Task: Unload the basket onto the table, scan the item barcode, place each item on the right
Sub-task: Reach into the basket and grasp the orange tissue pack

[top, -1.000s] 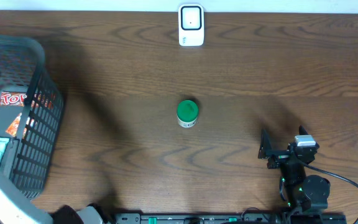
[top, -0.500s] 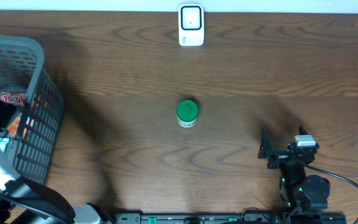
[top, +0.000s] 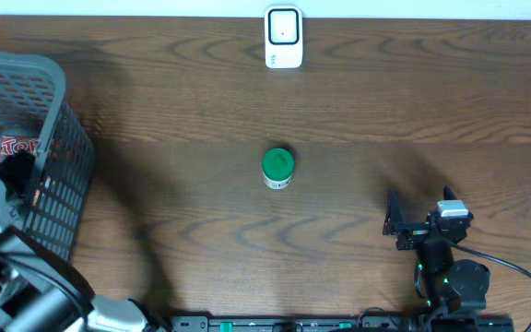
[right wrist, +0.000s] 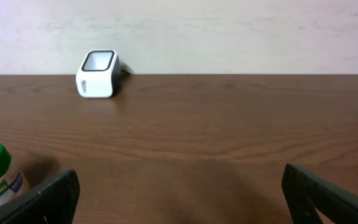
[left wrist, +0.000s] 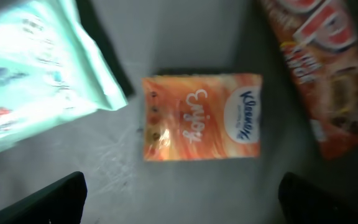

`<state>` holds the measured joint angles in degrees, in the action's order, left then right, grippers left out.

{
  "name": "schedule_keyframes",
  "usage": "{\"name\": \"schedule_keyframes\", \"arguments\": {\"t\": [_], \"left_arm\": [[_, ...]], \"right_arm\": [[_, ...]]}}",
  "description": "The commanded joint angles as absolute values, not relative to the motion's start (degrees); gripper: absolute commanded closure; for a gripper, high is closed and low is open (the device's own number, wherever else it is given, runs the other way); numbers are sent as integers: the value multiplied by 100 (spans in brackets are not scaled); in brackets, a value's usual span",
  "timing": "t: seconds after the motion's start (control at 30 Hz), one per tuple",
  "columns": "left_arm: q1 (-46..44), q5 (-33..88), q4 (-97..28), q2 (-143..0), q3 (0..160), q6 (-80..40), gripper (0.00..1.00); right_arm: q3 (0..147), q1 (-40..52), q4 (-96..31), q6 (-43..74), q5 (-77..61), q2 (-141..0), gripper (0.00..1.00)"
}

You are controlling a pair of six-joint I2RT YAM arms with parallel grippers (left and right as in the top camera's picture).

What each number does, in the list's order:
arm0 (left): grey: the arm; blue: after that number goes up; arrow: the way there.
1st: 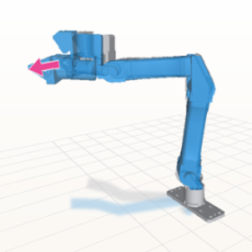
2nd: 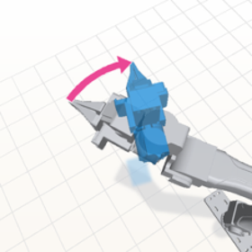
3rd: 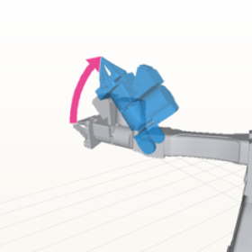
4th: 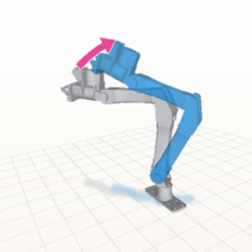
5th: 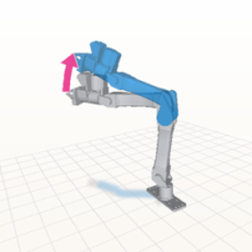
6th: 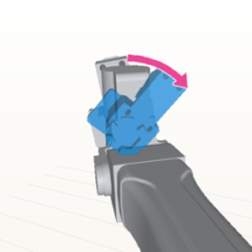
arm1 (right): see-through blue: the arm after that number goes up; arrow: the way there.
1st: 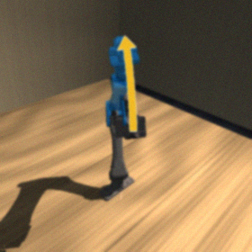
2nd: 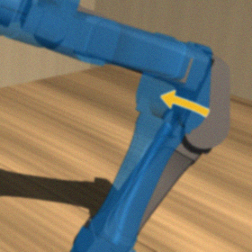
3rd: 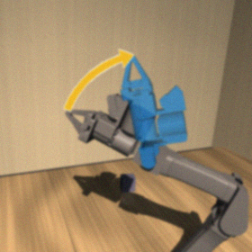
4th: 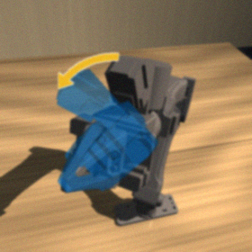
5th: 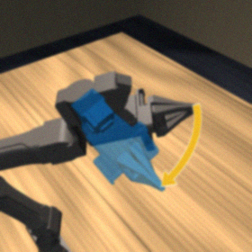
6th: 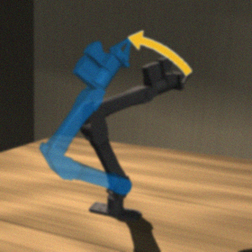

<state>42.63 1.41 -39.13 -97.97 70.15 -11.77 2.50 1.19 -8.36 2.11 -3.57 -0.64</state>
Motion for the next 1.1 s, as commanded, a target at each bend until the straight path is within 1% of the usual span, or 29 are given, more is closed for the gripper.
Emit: {"name": "schedule_keyframes", "arguments": {"t": [0.0, 0.3, 1.07], "left_arm": [[4257, 237, -3835, -10259, 7028, -1033, 2], [4257, 235, -3583, -10757, 7028, -1033, 2], [4257, 215, -3087, -10829, 7028, -1184, 2]], "right_arm": [[231, 80, -843, 163, -331, -51, 1], [231, 80, -843, 163, -331, -51, 1], [231, 80, -843, 163, -331, -51, 1]]}}
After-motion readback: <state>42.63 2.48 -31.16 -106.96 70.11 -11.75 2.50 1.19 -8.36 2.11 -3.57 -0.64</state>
